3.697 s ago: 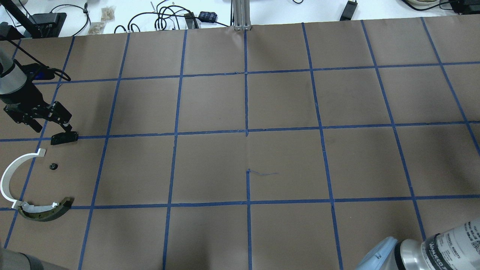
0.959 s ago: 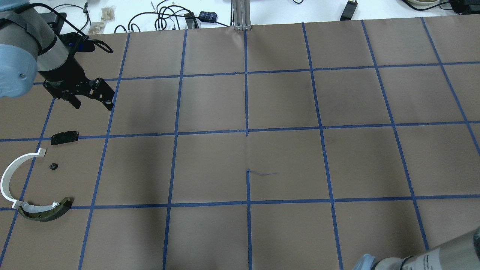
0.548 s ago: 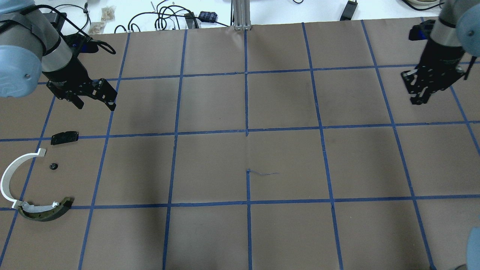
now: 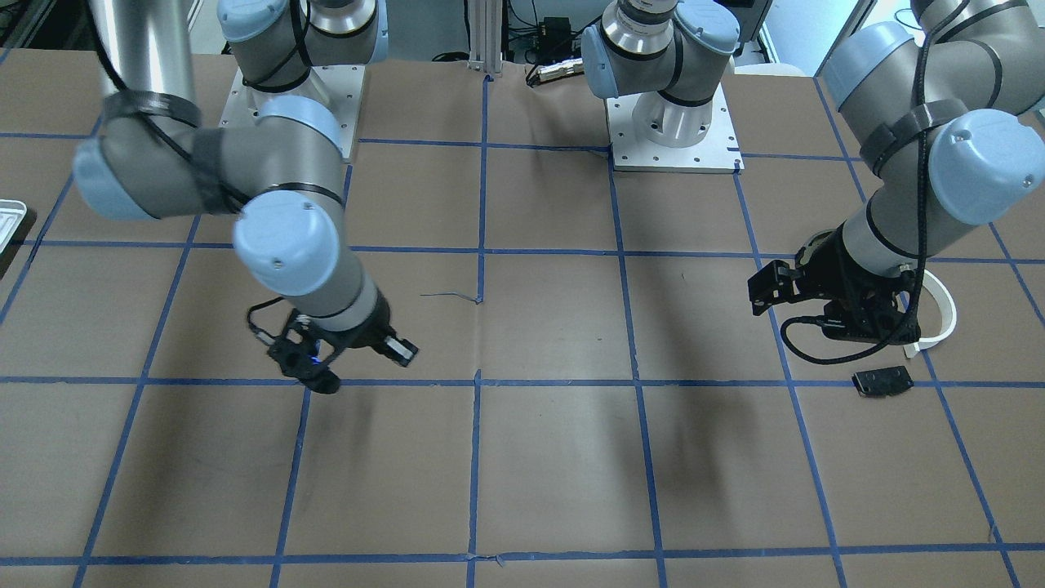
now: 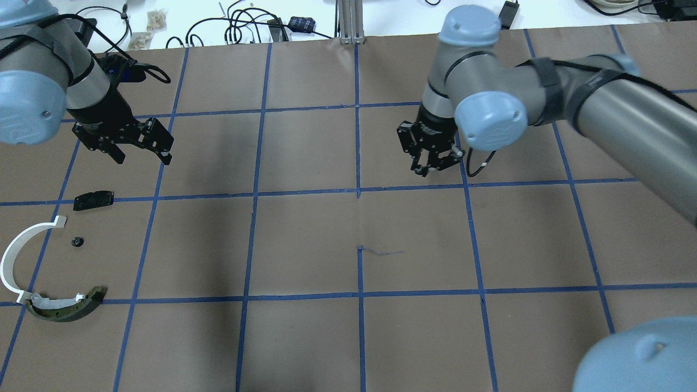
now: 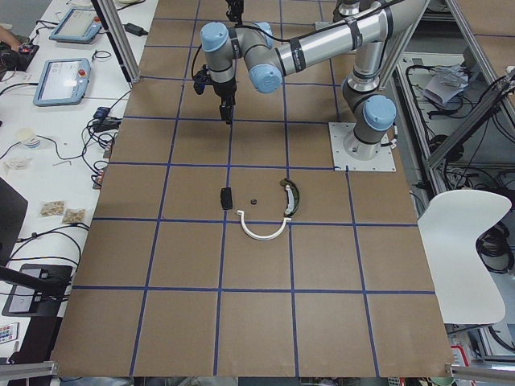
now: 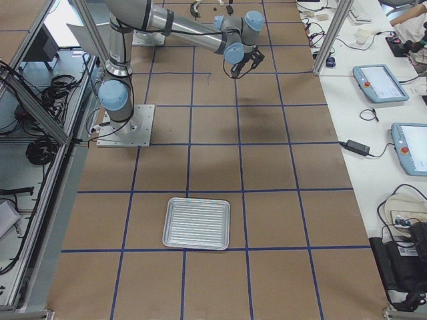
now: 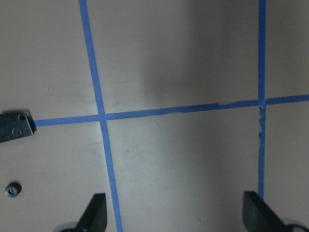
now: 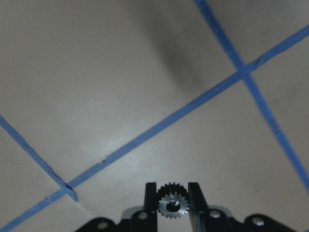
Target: Place bearing gear from tray to pile
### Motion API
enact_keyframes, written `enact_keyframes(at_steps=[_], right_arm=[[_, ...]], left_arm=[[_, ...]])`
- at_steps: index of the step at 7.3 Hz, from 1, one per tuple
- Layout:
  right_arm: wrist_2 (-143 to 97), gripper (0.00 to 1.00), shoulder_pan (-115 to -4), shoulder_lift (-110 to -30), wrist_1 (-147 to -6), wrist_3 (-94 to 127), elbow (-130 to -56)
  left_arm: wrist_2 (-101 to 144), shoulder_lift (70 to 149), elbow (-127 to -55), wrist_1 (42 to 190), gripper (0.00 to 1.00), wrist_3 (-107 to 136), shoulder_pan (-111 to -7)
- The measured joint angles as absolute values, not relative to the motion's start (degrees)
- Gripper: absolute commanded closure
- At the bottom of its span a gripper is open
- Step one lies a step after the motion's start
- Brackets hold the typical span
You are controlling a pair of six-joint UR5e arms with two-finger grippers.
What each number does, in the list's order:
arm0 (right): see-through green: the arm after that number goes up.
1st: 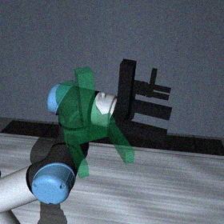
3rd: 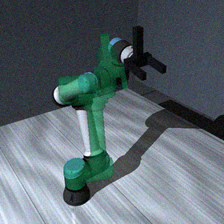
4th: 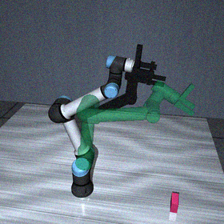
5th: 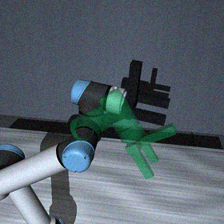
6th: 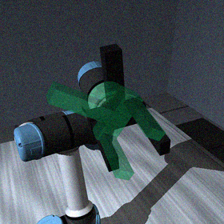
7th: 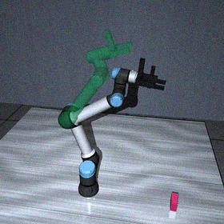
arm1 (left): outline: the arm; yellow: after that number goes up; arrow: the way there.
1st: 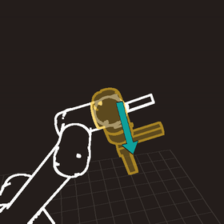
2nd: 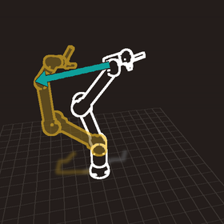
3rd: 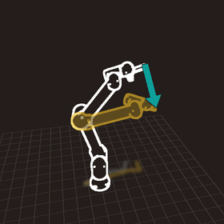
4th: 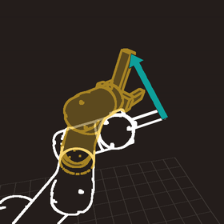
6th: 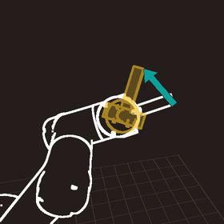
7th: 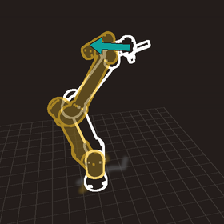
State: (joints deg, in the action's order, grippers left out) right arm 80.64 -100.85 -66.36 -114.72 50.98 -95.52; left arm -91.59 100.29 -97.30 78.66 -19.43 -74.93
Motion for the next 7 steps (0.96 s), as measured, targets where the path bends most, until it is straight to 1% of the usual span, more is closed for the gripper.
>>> enact_keyframes(at_steps=[1, 2, 3, 4, 5, 7], right_arm=[[76.82, 0.56, -104.44, -62.99, -120.61, 60.80, -95.59], [74.65, 0.17, -106.20, -61.03, -124.02, 65.95, -95.61], [74.83, 0.00, -106.72, -60.35, -125.49, 67.13, -95.56], [77.67, 0.00, -106.45, -60.55, -125.85, 64.13, -95.43], [82.02, 0.00, -105.35, -61.61, -125.28, 56.63, -95.43], [87.27, 0.00, -98.48, -67.38, -116.35, 36.96, -95.55]], left_arm=[[-91.60, 100.51, -97.61, 78.65, 0.00, -19.26, -74.94], [-91.61, 100.62, -97.72, 78.57, 0.00, -19.07, -74.94], [-91.23, 100.72, -97.73, 78.37, 0.00, -19.06, -74.92], [-90.18, 100.85, -97.68, 78.15, 0.00, -19.07, -74.89], [-88.93, 100.95, -97.56, 78.08, 0.00, -19.03, -74.89], [-87.66, 101.13, -97.49, 77.91, 0.00, -18.47, -75.93]])
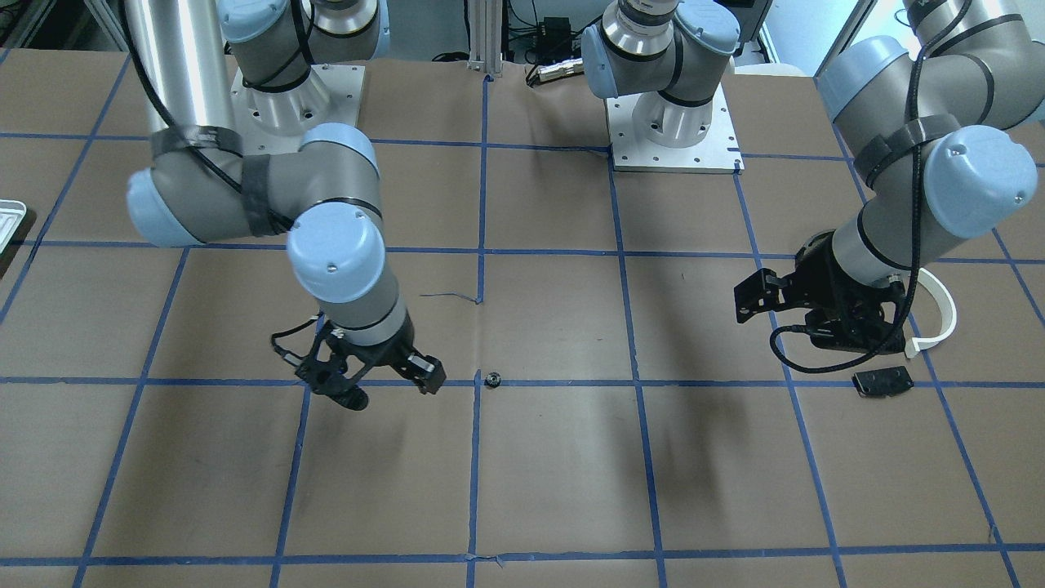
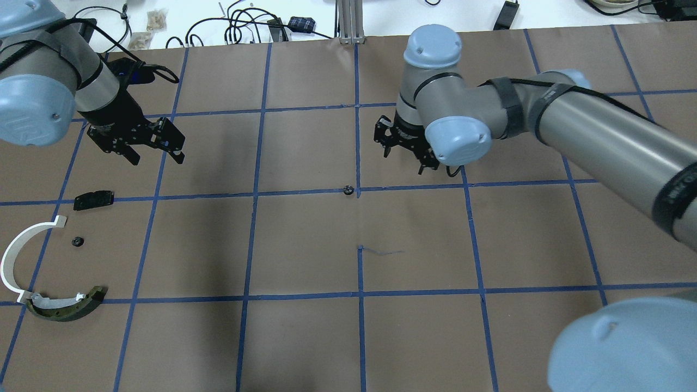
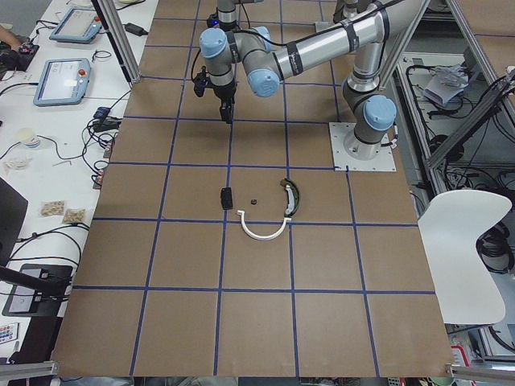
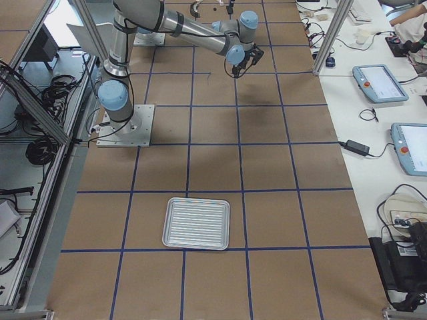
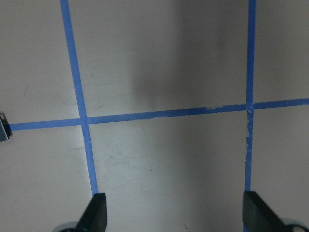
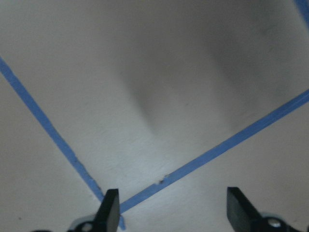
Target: Place bearing gear from tray to pile
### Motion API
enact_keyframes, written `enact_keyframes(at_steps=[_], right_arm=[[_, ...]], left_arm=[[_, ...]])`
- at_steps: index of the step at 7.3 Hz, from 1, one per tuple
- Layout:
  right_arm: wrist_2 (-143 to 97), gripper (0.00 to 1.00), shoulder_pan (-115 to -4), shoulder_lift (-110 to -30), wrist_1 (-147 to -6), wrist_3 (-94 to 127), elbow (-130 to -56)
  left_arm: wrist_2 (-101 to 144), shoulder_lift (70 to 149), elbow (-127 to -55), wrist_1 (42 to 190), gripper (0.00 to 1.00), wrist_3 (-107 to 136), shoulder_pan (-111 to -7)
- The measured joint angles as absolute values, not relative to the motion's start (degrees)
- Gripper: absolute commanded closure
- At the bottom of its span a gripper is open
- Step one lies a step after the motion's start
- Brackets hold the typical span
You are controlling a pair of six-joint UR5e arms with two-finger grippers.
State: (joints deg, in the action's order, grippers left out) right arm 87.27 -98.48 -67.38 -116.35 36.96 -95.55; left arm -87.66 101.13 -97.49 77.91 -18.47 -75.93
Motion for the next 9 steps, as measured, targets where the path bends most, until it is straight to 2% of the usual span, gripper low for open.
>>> enact_keyframes(at_steps=[2, 4, 6, 9], right_arm=[[90.42, 0.00, -89.38, -74.95, -105.43, 17.74, -95.34], [93.32, 0.00, -86.07, -81.38, -100.52, 8.73, -95.09], [93.63, 0.00, -86.43, -85.99, -96.68, 6.93, -91.60], [94.17, 0.00, -90.98, -87.18, -89.15, 6.92, -84.70]], left_arm=[[-87.41, 101.60, -97.28, 75.93, 0.00, -17.15, -81.49], [-87.42, 103.48, -97.55, 70.76, 0.00, -13.25, -89.55], [-87.60, 106.85, -97.77, 65.01, 0.00, -9.32, -97.18], [-87.56, 112.94, -97.82, 56.35, 0.00, -4.76, -104.03]])
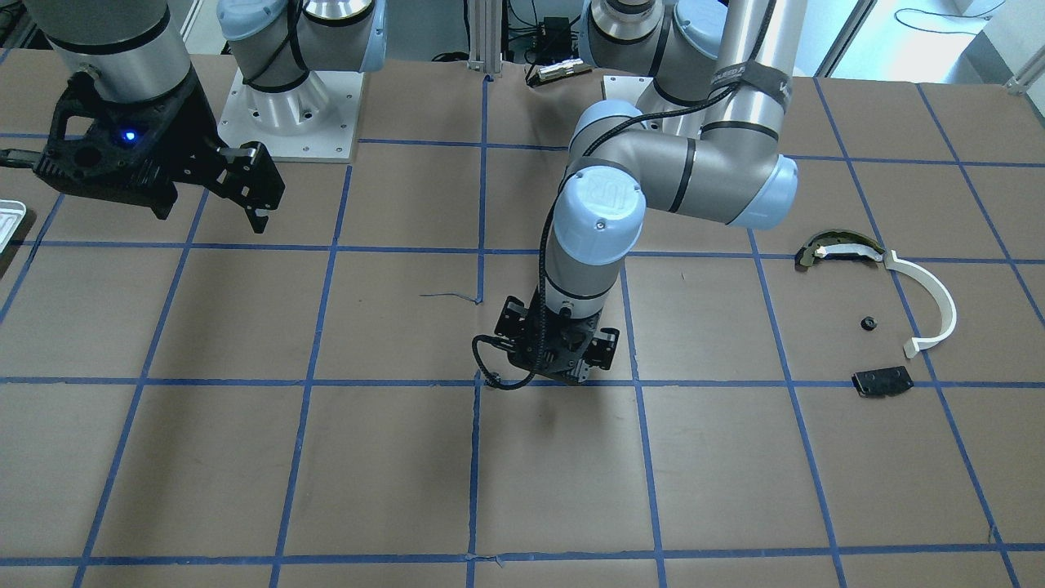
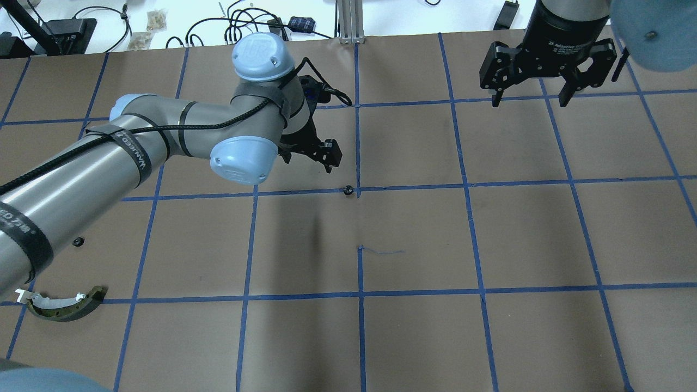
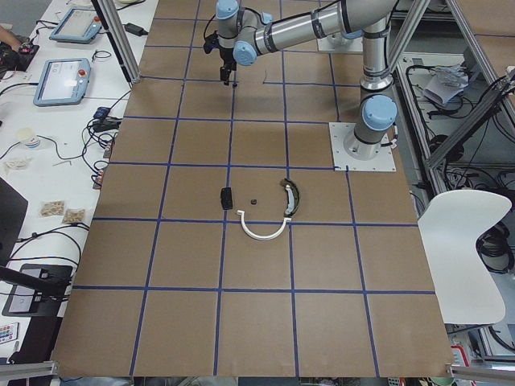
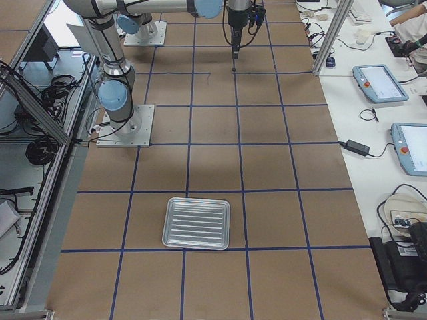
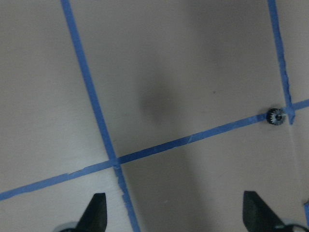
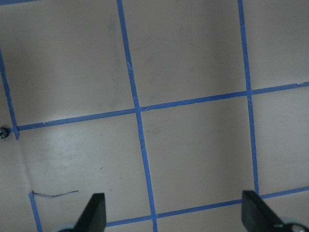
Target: Place bearing gear from tray to pile
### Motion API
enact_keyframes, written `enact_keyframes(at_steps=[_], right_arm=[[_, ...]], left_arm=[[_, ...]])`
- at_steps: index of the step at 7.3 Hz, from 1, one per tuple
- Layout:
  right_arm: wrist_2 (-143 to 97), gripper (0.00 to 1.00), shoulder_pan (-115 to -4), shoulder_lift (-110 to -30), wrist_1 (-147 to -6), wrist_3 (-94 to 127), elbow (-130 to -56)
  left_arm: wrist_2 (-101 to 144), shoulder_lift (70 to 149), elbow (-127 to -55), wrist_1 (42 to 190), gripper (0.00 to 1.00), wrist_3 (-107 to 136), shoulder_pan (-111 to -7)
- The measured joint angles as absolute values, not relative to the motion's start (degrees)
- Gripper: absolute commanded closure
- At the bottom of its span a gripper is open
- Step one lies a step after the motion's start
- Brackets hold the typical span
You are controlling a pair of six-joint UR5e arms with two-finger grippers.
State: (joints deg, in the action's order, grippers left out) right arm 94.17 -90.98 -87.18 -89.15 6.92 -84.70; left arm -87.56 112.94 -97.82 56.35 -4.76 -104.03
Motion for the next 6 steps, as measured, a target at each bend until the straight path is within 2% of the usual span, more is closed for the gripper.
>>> enact_keyframes(at_steps=[6], right_arm=[[87.91, 0.00, -92.16, -85.92, -93.42, 9.54, -86.43]], left_arm=[[-87.44, 122.12, -97.82, 46.81, 0.00, -4.34, -108.04]])
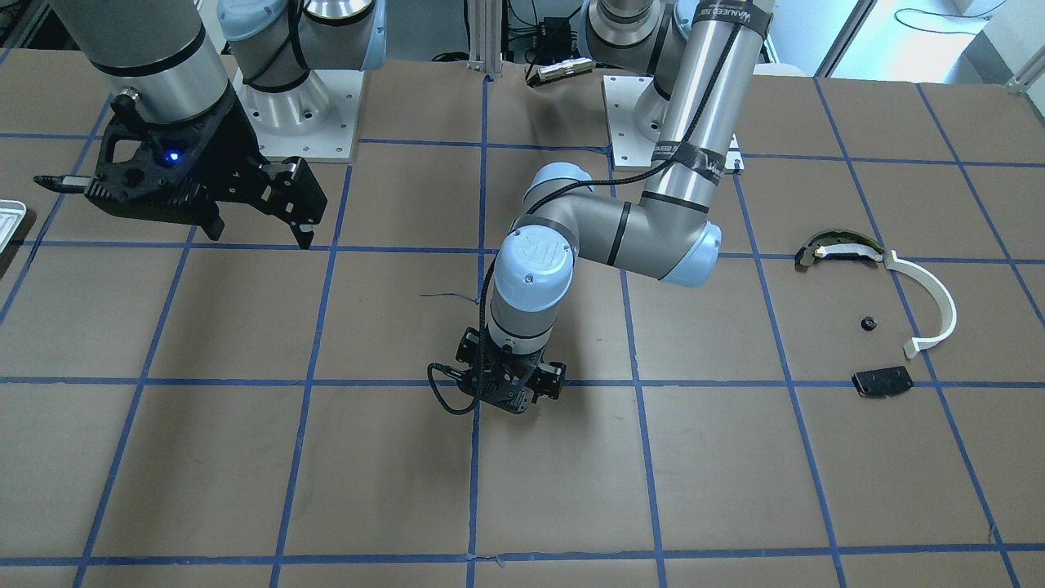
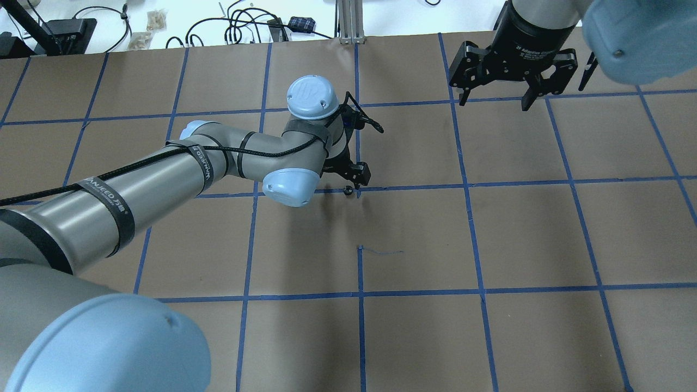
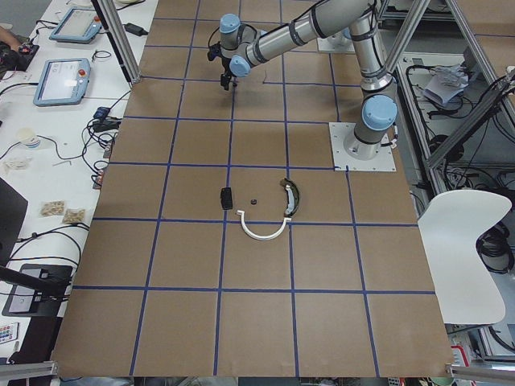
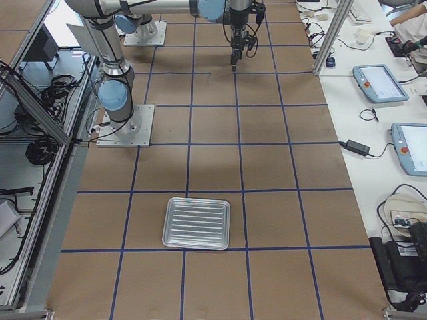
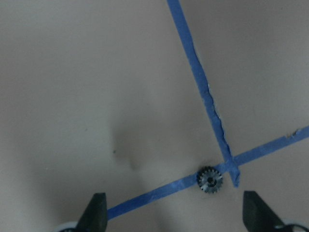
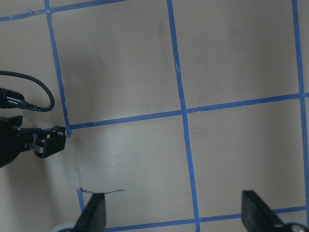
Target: Place bearing gear from tray to pile
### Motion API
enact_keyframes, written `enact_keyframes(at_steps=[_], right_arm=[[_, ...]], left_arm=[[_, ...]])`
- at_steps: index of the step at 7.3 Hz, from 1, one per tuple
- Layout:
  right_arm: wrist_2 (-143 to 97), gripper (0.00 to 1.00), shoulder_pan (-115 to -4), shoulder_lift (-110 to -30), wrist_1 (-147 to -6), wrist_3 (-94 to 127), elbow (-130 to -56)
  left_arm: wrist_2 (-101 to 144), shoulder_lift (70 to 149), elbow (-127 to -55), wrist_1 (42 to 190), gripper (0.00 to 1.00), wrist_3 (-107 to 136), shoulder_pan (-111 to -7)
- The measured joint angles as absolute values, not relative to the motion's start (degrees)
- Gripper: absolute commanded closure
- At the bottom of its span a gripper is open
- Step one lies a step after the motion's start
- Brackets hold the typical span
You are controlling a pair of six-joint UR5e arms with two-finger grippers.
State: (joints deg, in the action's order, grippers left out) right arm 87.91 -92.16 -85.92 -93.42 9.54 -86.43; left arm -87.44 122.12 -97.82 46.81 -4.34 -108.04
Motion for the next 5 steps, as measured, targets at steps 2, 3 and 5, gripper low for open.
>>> enact_keyframes(at_steps=[2, 3, 5], right_arm=[[89.27, 0.00, -92.18, -85.36, -94.20, 9.10, -85.97], [89.73, 0.00, -92.15, -85.25, -94.25, 9.09, -85.64], [90.06, 0.00, -92.12, -85.24, -93.89, 9.02, -85.45]], left_arm=[[-87.37, 123.00, -97.82, 46.55, 0.27, -4.44, -108.33], [-87.37, 123.14, -97.82, 46.51, 0.71, -4.52, -108.40], [-87.37, 123.18, -97.80, 46.49, 1.00, -4.61, -108.49]])
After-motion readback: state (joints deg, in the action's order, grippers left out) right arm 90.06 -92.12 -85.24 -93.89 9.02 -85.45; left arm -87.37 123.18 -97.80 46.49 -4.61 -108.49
